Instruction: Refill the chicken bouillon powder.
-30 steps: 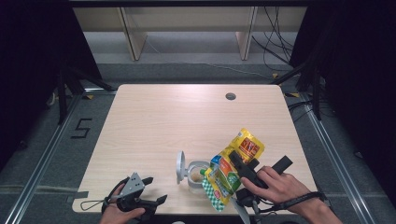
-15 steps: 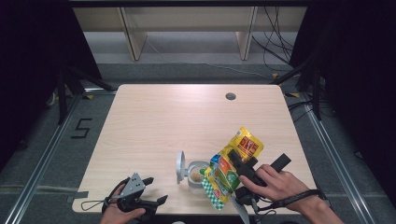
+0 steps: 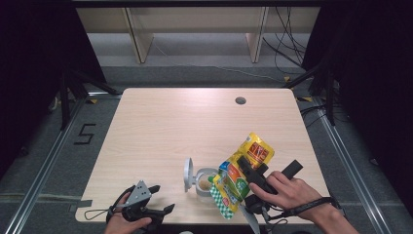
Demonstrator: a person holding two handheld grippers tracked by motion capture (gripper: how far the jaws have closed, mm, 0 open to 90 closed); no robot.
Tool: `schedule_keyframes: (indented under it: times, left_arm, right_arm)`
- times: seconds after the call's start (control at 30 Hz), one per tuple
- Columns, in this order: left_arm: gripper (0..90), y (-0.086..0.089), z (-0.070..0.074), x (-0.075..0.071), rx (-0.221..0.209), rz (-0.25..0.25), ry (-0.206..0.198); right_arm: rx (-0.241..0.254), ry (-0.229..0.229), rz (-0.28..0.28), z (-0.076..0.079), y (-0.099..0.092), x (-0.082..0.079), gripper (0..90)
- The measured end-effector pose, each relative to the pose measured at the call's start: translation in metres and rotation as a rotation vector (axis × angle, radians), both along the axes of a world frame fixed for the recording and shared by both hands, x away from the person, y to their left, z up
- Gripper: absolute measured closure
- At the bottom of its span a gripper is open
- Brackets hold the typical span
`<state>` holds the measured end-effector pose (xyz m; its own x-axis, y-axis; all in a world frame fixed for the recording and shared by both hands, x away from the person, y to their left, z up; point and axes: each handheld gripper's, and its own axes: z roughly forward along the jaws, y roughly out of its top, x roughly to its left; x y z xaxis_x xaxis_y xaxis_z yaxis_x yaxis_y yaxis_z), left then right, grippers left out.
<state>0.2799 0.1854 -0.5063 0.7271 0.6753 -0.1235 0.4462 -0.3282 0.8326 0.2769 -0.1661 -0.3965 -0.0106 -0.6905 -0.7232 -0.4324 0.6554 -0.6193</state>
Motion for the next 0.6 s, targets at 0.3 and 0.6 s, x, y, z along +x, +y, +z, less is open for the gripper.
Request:
schedule_keyframes:
  times: [0.3, 0.6]
  left_arm:
    - [16.5, 0.0009, 0.0004, 0.0003, 0.02, 0.004, -0.007]
    - [16.5, -0.0008, -0.0001, -0.0006, -0.009, 0.008, -0.002]
  right_arm:
    - [0.001, 0.001, 0.0, 0.0, 0.0, 0.0002, 46.8]
    - [-0.03, 0.011, 0.014, 0.0015, 0.0005, 0.0018, 46.8]
